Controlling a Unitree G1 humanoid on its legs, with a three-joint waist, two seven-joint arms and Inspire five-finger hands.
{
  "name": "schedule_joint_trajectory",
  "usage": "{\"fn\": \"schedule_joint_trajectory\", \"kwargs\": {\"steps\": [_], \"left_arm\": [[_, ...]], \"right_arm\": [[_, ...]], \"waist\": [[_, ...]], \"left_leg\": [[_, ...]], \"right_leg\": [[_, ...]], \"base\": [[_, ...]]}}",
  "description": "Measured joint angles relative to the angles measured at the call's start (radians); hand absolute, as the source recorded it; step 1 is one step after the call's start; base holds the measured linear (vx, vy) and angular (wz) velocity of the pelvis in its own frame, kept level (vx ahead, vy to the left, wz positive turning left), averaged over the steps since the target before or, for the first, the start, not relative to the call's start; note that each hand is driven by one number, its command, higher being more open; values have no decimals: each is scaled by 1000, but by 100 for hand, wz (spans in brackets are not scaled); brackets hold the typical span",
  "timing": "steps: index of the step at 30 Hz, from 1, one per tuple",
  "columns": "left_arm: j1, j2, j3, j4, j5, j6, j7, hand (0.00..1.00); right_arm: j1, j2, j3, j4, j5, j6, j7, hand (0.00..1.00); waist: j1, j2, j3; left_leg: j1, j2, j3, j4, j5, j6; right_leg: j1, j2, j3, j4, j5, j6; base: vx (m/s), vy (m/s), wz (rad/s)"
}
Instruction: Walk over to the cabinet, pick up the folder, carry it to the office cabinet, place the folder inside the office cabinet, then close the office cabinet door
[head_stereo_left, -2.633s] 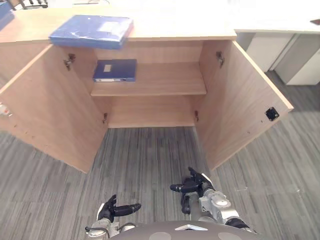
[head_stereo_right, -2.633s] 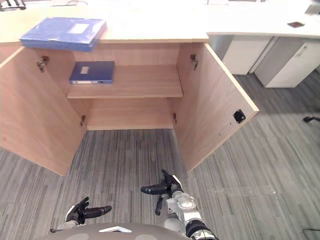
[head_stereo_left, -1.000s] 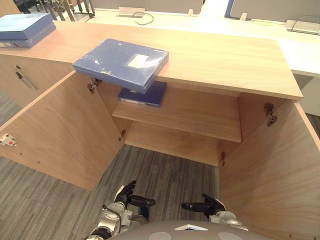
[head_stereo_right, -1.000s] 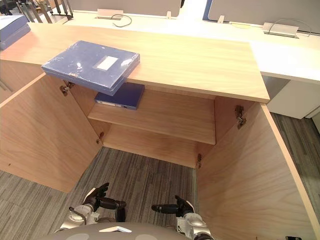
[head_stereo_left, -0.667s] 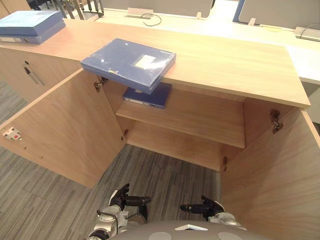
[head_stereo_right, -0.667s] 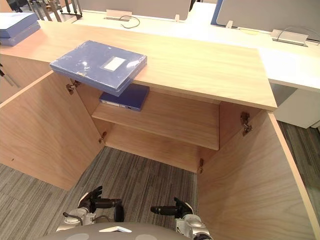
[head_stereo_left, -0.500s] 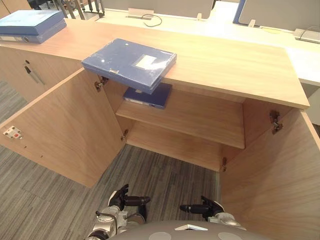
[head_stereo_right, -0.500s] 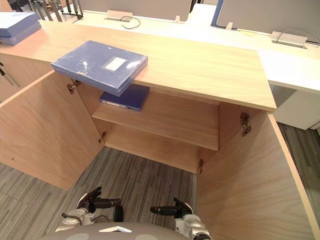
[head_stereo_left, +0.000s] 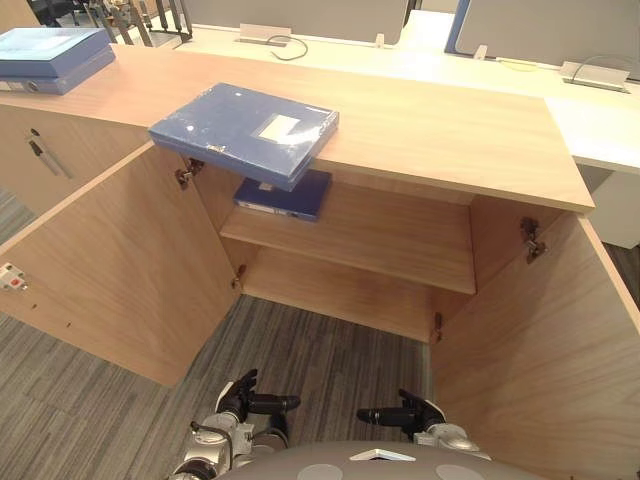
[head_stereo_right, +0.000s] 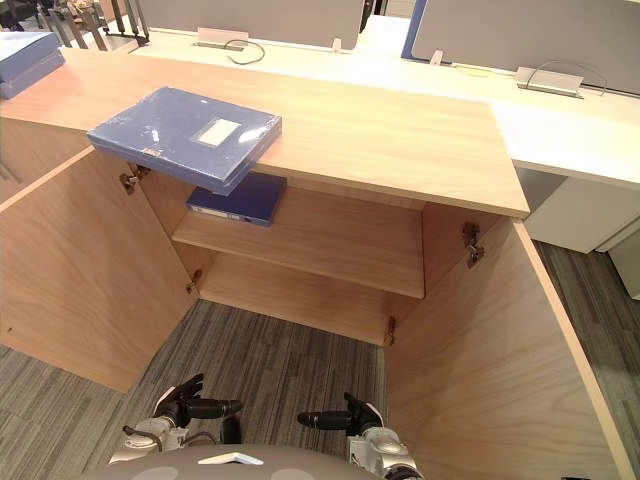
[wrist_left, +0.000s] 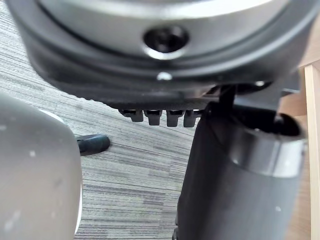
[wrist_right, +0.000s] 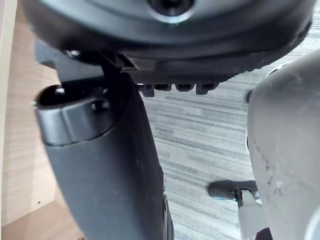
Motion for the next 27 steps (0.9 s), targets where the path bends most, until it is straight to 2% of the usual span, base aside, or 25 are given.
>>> {"fn": "schedule_joint_trajectory", "kwargs": {"steps": [11,18,19,21,22,23,24,25,26,27], "left_arm": [[0,7,1,3,0,1,0,100],[0,15,-10,2,0,1,0,100],[0,19,-26,-3,1,0,-2,100],[0,17,-37,-2,8,1,-1,100],[-1,13,-40,-2,19,1,-2,100],[-1,15,-42,-1,27,1,-7,100],[-1,18,-43,0,29,1,-10,100],[-2,24,-54,1,29,2,-12,100],[-1,24,-59,2,29,2,-13,100],[2,14,-59,2,29,2,-14,100]], "right_arm": [[0,0,1,2,0,-1,11,100],[1,5,1,1,-1,0,15,100],[1,5,-2,-1,-2,1,16,100],[2,3,-14,-9,0,2,17,100],[7,-2,-31,-25,-1,0,18,100],[17,-1,-54,-42,2,0,19,100],[22,-1,-65,-47,3,0,20,100],[35,0,-88,-63,4,-1,21,100],[46,-4,-102,-72,9,-2,21,100],[55,-12,-119,-73,24,-5,20,100]], "waist": [[-1,-11,-11],[-6,-22,-16],[-7,-25,-16],[-12,-22,-15],[-14,-13,-10],[-14,-16,-5],[-14,-21,-1],[-14,-23,8],[-16,-23,8],[-20,-14,9]], "left_leg": [[-19,-2,3,0,-8,-7],[-18,-4,41,0,-40,-10],[-16,-13,46,0,-56,3],[-9,-22,46,1,-68,15],[9,-20,46,1,-75,26],[41,-24,47,4,-86,36],[60,-30,46,5,-93,41],[97,-37,44,5,-104,54],[127,-41,44,6,-111,68],[161,-42,51,7,-123,82]], "right_leg": [[-12,1,0,-12,0,1],[-42,-11,38,3,3,8],[-62,-25,56,33,-5,27],[-96,-40,72,118,-14,44],[-151,-48,102,252,-15,47],[-221,-65,141,440,4,69],[-256,-75,160,532,29,74],[-325,-91,196,691,111,22],[-355,-97,211,771,194,-20],[-381,-110,210,850,223,-48]], "base": [[26,-7,-1],[18,22,-17],[50,79,-26],[30,106,-21],[-54,192,-10],[-69,214,-5],[-100,214,7],[-115,174,11],[-149,225,11],[-88,172,3]]}}
